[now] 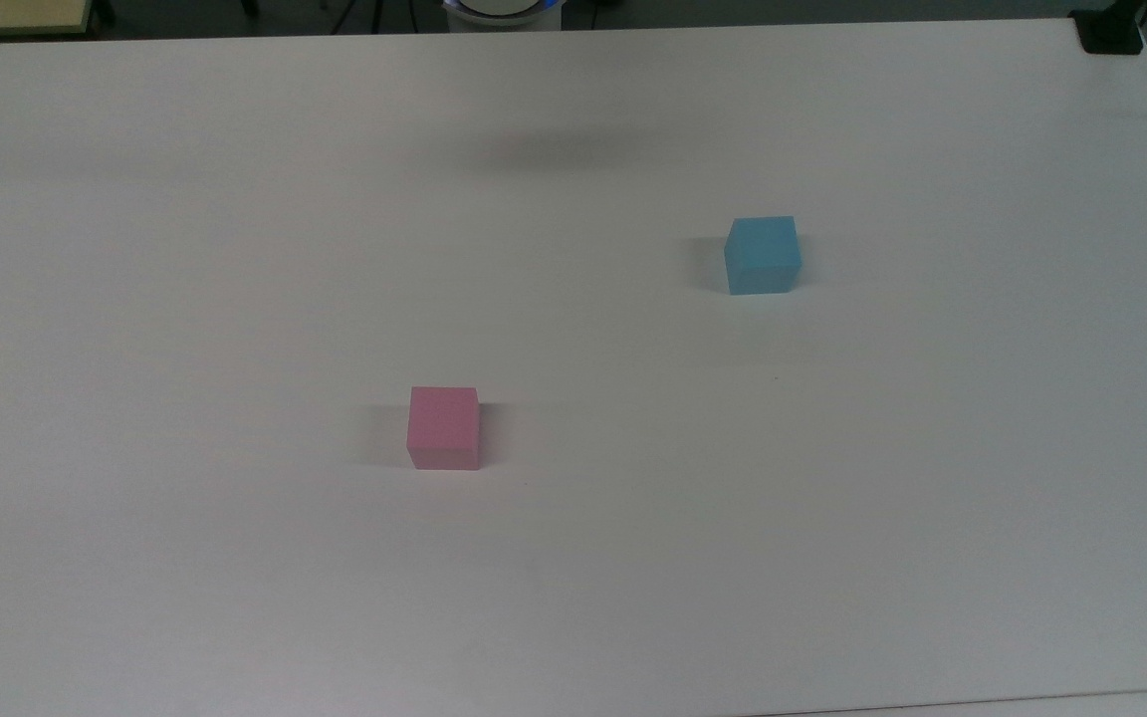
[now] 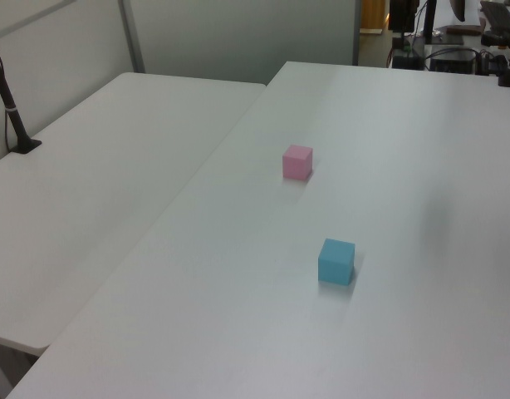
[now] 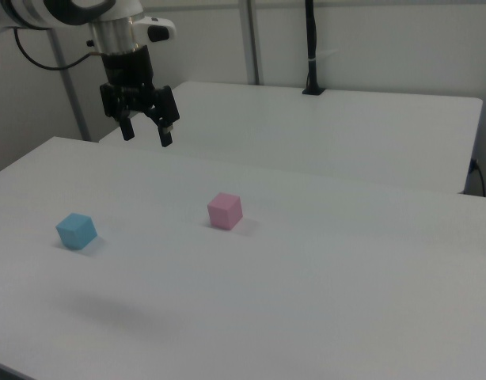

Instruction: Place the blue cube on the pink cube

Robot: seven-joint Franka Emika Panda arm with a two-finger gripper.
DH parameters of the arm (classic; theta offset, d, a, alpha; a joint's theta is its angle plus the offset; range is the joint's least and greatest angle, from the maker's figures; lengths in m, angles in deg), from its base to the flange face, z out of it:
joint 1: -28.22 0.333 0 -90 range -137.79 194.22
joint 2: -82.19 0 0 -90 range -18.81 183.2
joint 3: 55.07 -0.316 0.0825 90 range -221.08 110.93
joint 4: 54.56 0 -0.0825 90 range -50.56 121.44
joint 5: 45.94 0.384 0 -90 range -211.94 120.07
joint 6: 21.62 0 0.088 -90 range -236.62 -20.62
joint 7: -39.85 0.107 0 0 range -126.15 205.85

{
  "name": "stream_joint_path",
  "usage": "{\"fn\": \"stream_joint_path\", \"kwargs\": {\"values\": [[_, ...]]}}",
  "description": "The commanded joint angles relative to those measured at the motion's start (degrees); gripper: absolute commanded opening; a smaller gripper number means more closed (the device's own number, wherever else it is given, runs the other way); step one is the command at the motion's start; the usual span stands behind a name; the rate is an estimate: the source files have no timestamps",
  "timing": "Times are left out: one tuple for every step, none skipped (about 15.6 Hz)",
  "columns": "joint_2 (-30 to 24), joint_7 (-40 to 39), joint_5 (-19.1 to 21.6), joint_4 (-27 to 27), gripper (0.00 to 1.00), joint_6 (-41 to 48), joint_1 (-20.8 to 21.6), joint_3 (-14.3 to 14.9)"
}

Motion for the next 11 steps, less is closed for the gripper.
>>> {"fn": "stream_joint_path", "kwargs": {"values": [[-0.8,-0.9,-0.2,0.6,1.00,0.9,0.1,0.2],[-0.8,-1.0,-0.1,0.6,1.00,0.8,0.1,0.2],[-0.8,-1.1,-0.1,0.6,1.00,0.8,0.1,0.2],[-0.8,-1.1,-0.1,0.5,1.00,0.8,0.1,0.2],[-0.8,-1.2,0.0,0.5,1.00,0.9,0.1,0.2],[-0.7,-1.8,0.0,0.5,1.00,0.9,0.1,0.3],[-0.7,-2.7,0.1,0.5,1.00,0.9,0.1,0.4],[-0.8,-2.8,0.1,0.5,1.00,1.2,0.3,0.4],[-0.9,-2.9,0.2,0.5,1.00,1.2,0.4,0.2],[-0.9,-2.8,0.2,0.5,1.00,1.2,0.5,0.1],[-1.0,-2.5,0.2,0.5,1.00,1.2,0.8,-0.1]]}}
